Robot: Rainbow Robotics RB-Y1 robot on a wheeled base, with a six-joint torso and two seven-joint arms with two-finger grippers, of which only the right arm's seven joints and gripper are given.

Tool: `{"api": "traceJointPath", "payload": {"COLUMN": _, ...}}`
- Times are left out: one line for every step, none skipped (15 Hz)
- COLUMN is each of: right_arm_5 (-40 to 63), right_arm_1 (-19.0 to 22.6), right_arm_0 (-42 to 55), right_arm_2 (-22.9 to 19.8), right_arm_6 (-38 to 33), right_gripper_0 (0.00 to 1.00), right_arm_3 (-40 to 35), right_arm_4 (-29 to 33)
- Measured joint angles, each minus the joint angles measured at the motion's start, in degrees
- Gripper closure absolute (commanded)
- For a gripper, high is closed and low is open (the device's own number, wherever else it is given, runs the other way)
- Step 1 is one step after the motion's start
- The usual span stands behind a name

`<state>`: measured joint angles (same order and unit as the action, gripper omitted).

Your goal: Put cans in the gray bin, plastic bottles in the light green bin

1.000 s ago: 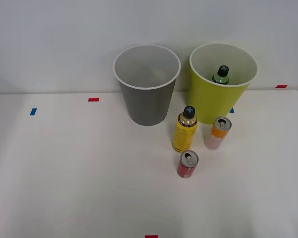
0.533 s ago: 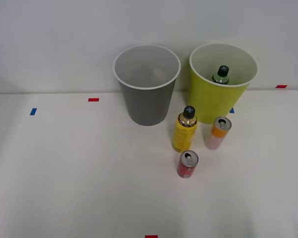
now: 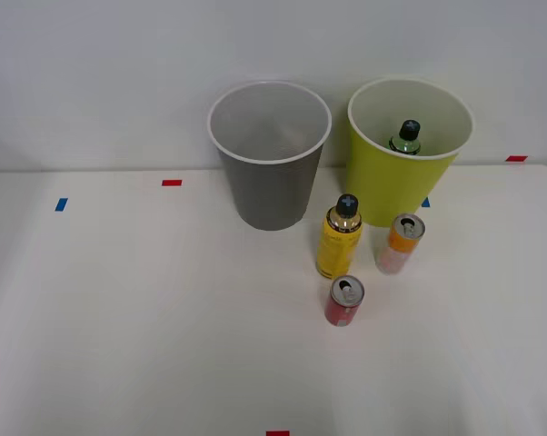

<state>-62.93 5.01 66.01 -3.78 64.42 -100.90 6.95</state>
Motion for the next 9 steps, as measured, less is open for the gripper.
{"api": "traceJointPath", "payload": {"right_arm_5": 0.0, "right_arm_1": 0.0, "right_arm_0": 0.0, "right_arm_2": 0.0, "right_arm_6": 0.0, "right_gripper_0": 0.0, "right_arm_3": 0.0, "right_arm_4": 0.0}}
{"api": "traceJointPath", "payload": {"right_arm_5": 0.0, "right_arm_1": 0.0, "right_arm_0": 0.0, "right_arm_2": 0.0, "right_arm_6": 0.0, "right_gripper_0": 0.0, "right_arm_3": 0.0, "right_arm_4": 0.0}}
{"api": "traceJointPath", "payload": {"right_arm_5": 0.0, "right_arm_1": 0.0, "right_arm_0": 0.0, "right_arm_2": 0.0, "right_arm_6": 0.0, "right_gripper_0": 0.0, "right_arm_3": 0.0, "right_arm_4": 0.0}}
{"api": "traceJointPath", "payload": {"right_arm_5": 0.1, "right_arm_1": -0.1, "right_arm_0": -0.3, "right_arm_2": 0.1, "right_arm_6": 0.0, "right_gripper_0": 0.0, "right_arm_3": 0.2, "right_arm_4": 0.0}}
{"api": "traceJointPath", "payload": {"right_arm_5": 0.4, "right_arm_1": -0.4, "right_arm_0": -1.6, "right_arm_2": 0.5, "right_arm_6": 0.0, "right_gripper_0": 0.0, "right_arm_3": 1.3, "right_arm_4": -0.2}}
{"api": "traceJointPath", "payload": {"right_arm_5": -0.1, "right_arm_1": -0.6, "right_arm_0": -2.3, "right_arm_2": 0.9, "right_arm_6": 0.2, "right_gripper_0": 0.0, "right_arm_3": 2.5, "right_arm_4": -1.2}}
{"api": "traceJointPath", "payload": {"right_arm_5": -1.9, "right_arm_1": -0.6, "right_arm_0": -2.6, "right_arm_2": 1.6, "right_arm_6": 0.6, "right_gripper_0": 0.0, "right_arm_3": 3.2, "right_arm_4": -2.5}}
{"api": "traceJointPath", "payload": {"right_arm_5": -3.2, "right_arm_1": -0.4, "right_arm_0": -2.6, "right_arm_2": 2.5, "right_arm_6": 1.2, "right_gripper_0": 0.0, "right_arm_3": 3.4, "right_arm_4": -3.1}}
{"api": "traceJointPath", "payload": {"right_arm_5": -3.6, "right_arm_1": -0.2, "right_arm_0": -2.6, "right_arm_2": 3.4, "right_arm_6": 1.7, "right_gripper_0": 0.0, "right_arm_3": 3.5, "right_arm_4": -3.1}}
